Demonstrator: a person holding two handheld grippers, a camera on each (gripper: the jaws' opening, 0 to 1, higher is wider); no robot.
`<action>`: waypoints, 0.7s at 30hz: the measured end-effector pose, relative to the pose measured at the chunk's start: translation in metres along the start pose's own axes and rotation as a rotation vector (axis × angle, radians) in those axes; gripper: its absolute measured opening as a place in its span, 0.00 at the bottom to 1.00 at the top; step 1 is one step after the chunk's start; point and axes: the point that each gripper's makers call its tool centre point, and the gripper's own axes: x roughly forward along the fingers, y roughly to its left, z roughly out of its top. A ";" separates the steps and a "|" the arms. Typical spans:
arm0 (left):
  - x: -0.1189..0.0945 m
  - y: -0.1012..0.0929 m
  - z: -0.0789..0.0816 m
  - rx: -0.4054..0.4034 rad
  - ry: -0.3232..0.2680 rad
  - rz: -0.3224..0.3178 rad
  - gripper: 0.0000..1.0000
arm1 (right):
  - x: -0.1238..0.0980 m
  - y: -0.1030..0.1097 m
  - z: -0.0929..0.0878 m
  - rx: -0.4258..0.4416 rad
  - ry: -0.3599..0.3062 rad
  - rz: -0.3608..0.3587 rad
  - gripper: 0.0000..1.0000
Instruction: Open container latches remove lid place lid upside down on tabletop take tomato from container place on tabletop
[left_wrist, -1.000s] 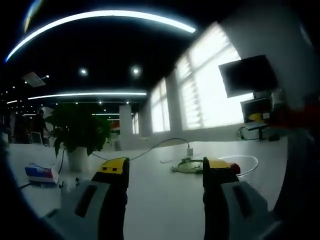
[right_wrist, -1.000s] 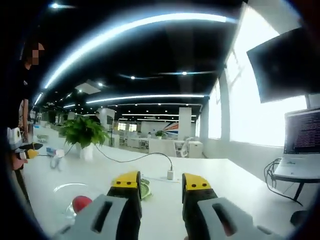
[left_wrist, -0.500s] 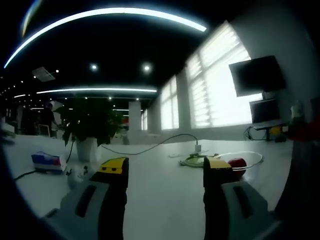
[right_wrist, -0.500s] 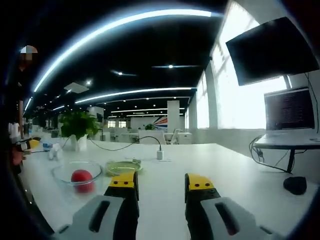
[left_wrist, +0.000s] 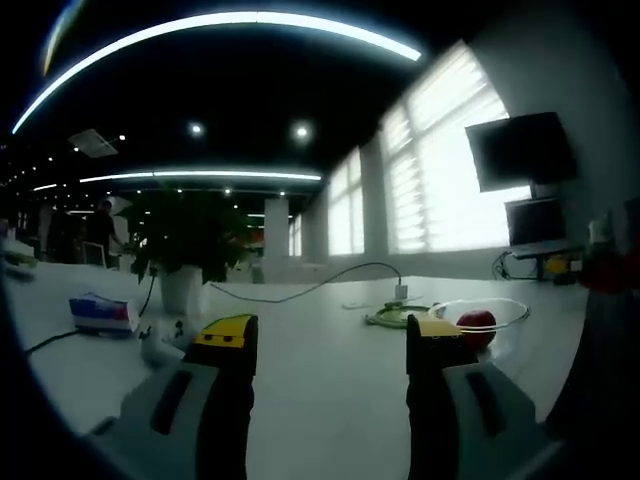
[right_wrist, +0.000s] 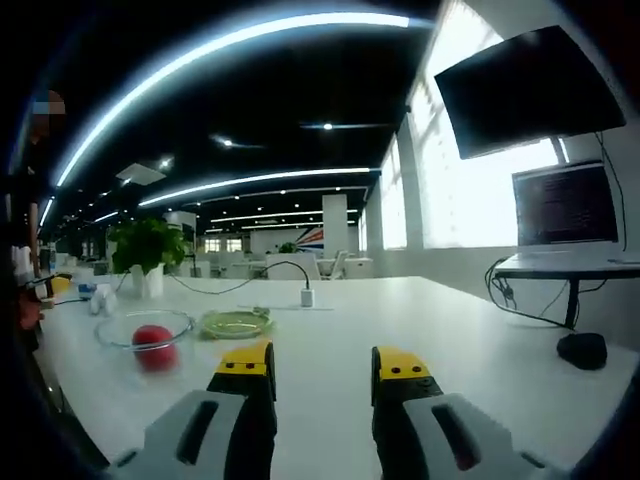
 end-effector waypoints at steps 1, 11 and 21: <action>0.000 0.000 0.000 -0.001 -0.001 -0.001 0.53 | 0.000 0.000 0.001 0.000 0.000 0.002 0.33; 0.012 -0.005 0.017 -0.005 -0.008 -0.070 0.53 | 0.006 0.013 0.031 -0.049 -0.042 0.084 0.38; 0.041 -0.052 0.029 0.008 0.058 -0.344 0.52 | 0.019 0.059 0.064 -0.141 -0.026 0.304 0.42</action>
